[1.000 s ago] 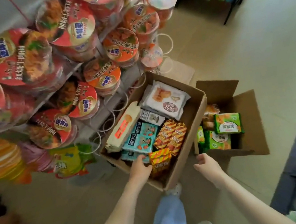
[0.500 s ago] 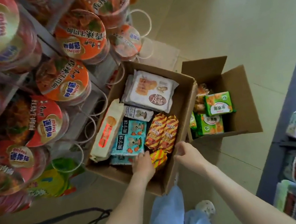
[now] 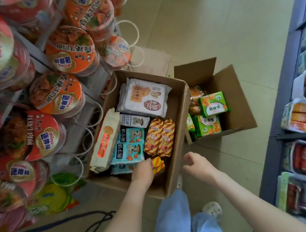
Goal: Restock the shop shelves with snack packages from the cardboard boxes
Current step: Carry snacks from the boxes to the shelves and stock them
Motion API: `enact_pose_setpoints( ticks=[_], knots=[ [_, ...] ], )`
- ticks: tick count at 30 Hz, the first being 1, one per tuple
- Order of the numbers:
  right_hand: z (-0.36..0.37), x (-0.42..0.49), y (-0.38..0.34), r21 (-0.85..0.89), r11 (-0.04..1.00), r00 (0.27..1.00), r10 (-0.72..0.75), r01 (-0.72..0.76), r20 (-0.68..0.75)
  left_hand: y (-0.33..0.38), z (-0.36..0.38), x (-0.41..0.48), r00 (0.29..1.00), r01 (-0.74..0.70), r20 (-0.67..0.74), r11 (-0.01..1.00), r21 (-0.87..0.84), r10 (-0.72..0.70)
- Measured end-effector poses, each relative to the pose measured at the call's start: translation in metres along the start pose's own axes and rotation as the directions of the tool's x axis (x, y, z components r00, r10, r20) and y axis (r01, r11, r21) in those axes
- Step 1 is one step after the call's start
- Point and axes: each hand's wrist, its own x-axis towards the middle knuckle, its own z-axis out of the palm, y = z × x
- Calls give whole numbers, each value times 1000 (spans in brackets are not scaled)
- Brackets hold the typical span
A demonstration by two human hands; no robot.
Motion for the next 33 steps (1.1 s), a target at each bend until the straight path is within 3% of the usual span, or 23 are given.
enact_pose_setpoints(
  ticks=[2,4,6,9,12,14,20,24,28,31,33],
  knots=[
    [2,-3,0,-3,1000,1000,1,-1,-9,-2,3,-1,999,28,-43,993,-112,-33],
    [5,-2,1,8,1000,1000,-3,3,-15,-9,4,1,967,82,-223,981,-177,-121],
    [10,1,1,14,1000,1000,-5,5,-10,-20,-4,0,889,147,-416,979,-138,-192],
    [18,7,-2,20,1000,1000,-5,5,-1,-50,-22,5,821,263,-524,965,-7,-228],
    [27,15,-9,35,999,1000,-10,10,1,-80,-45,20,807,359,-504,933,6,-307],
    [35,20,-17,31,999,1000,-14,14,6,-90,-55,27,828,360,-439,931,-63,-350],
    [52,32,-38,12,999,998,-42,42,44,-93,-49,35,837,438,-361,899,-10,-412],
    [56,39,-49,16,998,998,-56,56,16,-93,-53,38,844,440,-408,884,155,-349],
    [53,34,-64,55,997,998,-51,49,38,-79,-64,24,845,430,-417,889,160,-334],
    [45,26,-82,172,985,999,-19,10,50,-52,-79,3,865,358,-403,931,73,-300],
    [38,22,-91,359,932,996,30,-57,80,-29,-87,-14,878,278,-419,959,54,-231]
  ],
)
